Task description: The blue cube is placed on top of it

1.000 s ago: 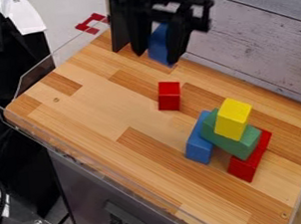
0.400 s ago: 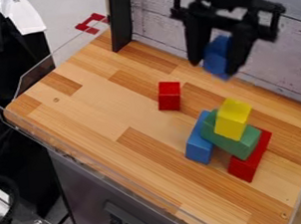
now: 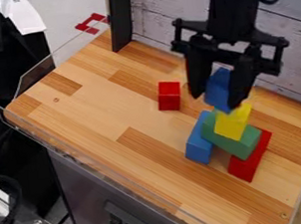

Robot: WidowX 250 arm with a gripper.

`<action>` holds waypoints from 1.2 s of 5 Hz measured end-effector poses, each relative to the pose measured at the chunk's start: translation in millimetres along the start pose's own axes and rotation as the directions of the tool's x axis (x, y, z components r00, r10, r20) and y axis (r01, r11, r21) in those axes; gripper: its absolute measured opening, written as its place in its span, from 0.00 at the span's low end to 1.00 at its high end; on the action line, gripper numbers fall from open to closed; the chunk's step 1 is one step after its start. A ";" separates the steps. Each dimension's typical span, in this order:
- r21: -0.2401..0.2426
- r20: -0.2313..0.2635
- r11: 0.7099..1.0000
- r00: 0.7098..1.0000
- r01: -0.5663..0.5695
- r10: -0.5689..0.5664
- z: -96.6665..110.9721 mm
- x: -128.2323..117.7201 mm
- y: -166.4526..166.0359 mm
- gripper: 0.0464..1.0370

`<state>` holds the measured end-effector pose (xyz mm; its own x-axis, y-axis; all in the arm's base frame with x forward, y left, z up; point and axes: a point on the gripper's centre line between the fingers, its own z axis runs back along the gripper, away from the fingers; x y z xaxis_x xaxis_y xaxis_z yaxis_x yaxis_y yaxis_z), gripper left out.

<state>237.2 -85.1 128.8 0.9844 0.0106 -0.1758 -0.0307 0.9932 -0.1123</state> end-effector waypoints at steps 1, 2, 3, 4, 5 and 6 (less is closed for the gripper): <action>0.007 -0.038 1.000 0.999 -0.002 0.003 -4.9 -1.3 -2.5 0.51; 0.008 -0.041 1.000 0.999 0.015 -0.015 -8.2 2.5 -6.5 0.51; 0.006 -0.032 1.000 0.999 0.026 -0.025 -9.3 7.0 -8.0 0.51; 0.008 -0.032 1.000 0.999 0.022 -0.021 -9.4 10.6 -7.6 0.51; 0.006 -0.026 1.000 1.000 0.007 -0.007 -8.3 12.9 -3.9 0.51; 0.005 -0.032 1.000 0.999 0.001 -0.001 -12.6 16.5 -1.0 0.51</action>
<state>251.3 -87.4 113.7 0.9783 0.0058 -0.2069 -0.0288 0.9937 -0.1081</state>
